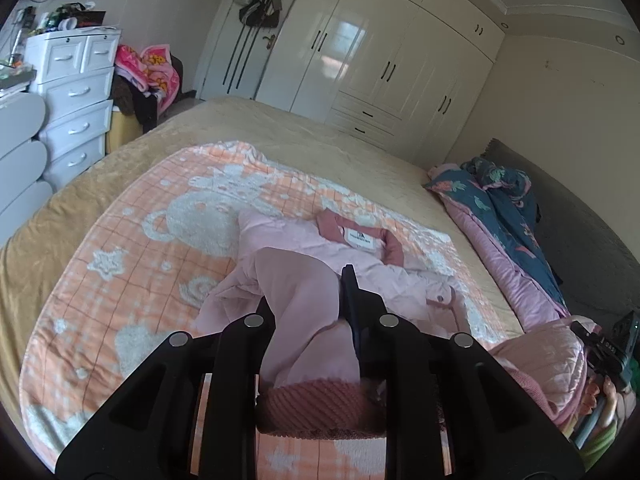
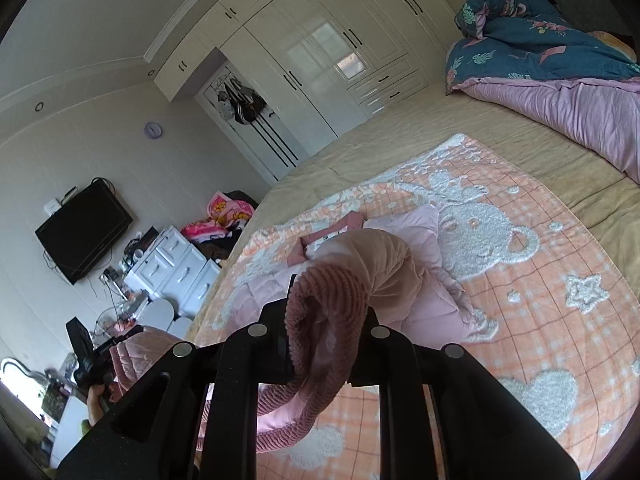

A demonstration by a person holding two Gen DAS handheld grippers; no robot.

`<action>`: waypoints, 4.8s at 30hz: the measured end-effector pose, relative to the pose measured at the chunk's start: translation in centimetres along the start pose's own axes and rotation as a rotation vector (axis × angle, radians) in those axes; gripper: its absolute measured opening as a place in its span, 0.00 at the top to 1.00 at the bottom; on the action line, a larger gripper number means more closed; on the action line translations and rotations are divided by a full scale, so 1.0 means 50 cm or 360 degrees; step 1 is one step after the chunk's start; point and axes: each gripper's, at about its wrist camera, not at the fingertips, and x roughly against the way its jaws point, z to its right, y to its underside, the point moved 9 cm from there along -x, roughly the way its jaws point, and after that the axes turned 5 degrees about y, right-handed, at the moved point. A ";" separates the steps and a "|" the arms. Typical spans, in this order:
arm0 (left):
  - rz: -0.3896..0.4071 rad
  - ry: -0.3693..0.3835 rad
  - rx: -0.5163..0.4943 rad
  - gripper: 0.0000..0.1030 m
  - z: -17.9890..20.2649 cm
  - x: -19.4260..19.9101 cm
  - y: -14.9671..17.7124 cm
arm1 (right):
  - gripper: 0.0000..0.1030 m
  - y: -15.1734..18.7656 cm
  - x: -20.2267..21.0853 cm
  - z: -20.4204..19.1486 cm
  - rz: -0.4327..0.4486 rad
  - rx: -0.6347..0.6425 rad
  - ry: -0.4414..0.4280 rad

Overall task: Fold large clothes
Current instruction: 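Lift the hem with both tools and carry it toward the collar, then lay the hem over the collar and open both tools, then grasp the folded jacket edge with the left tool while the right tool grasps it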

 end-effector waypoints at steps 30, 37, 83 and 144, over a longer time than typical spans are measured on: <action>0.0153 -0.0162 0.0012 0.87 -0.027 -0.175 -0.093 | 0.83 -0.107 -0.206 0.056 0.0103 -0.0142 0.0106; 0.0123 -0.0166 0.0011 0.87 -0.035 -0.217 -0.098 | 0.80 -0.118 -0.243 0.072 0.0076 -0.0242 0.0042; 0.0145 -0.0161 -0.0109 0.16 0.014 -0.250 -0.110 | 0.12 -0.009 -0.318 0.139 -0.0055 0.0166 0.0386; -0.0129 -0.0305 -0.0107 0.81 -0.131 -0.351 0.002 | 0.81 0.007 -0.426 0.133 -0.0126 0.0716 0.0735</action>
